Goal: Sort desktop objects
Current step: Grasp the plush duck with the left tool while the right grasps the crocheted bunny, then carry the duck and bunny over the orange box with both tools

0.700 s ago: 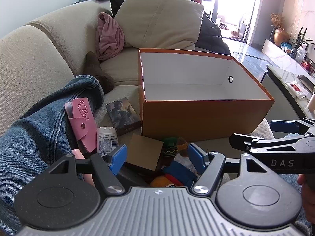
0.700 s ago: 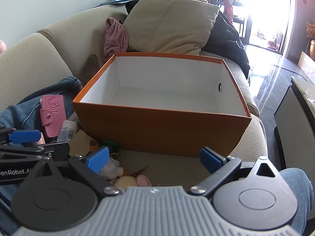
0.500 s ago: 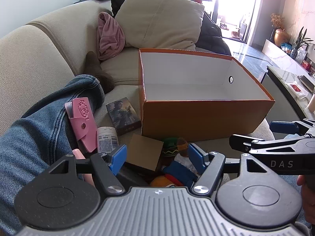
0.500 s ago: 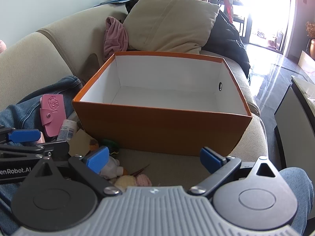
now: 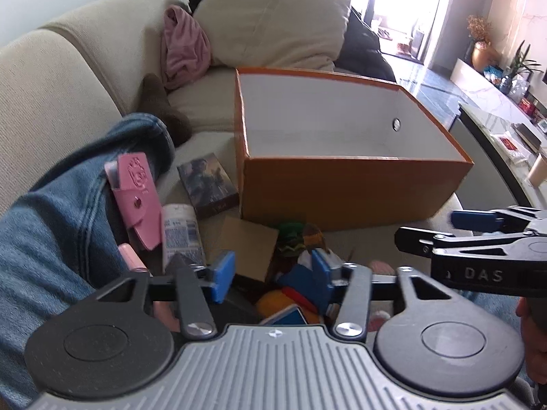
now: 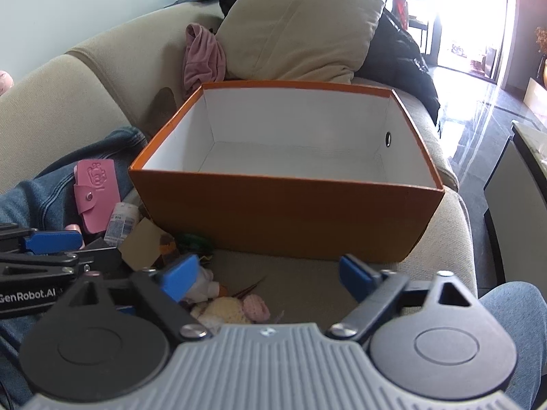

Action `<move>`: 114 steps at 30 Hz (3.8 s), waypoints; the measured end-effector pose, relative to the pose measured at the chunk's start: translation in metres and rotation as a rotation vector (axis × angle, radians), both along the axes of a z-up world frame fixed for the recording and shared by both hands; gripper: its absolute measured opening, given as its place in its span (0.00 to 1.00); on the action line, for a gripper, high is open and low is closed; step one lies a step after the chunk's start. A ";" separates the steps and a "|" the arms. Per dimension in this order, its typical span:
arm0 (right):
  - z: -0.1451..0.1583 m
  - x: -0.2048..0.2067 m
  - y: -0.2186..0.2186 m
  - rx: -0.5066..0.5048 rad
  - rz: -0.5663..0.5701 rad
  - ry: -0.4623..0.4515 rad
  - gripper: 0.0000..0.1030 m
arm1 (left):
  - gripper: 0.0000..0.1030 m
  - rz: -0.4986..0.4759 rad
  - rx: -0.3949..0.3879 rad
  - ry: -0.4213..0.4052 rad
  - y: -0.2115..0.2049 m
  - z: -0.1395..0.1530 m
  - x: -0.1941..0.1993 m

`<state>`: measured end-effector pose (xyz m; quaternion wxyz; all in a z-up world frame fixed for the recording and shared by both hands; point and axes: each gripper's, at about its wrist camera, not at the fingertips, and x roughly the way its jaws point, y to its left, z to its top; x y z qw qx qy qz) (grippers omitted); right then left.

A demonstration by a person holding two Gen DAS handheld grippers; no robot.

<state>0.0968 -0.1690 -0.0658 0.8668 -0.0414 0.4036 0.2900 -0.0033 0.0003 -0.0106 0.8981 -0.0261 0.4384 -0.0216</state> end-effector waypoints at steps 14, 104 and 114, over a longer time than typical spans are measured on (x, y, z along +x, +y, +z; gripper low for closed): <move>-0.048 0.001 0.005 -0.022 0.059 0.358 0.70 | 0.48 -0.266 0.130 0.092 -0.027 -0.028 0.003; 0.011 0.177 -0.005 -0.183 0.172 0.185 0.42 | 0.49 -0.012 -0.402 0.247 -0.025 -0.043 0.231; -0.018 0.186 0.025 -0.369 0.260 0.235 0.46 | 0.48 0.024 -0.434 0.386 -0.034 -0.088 0.248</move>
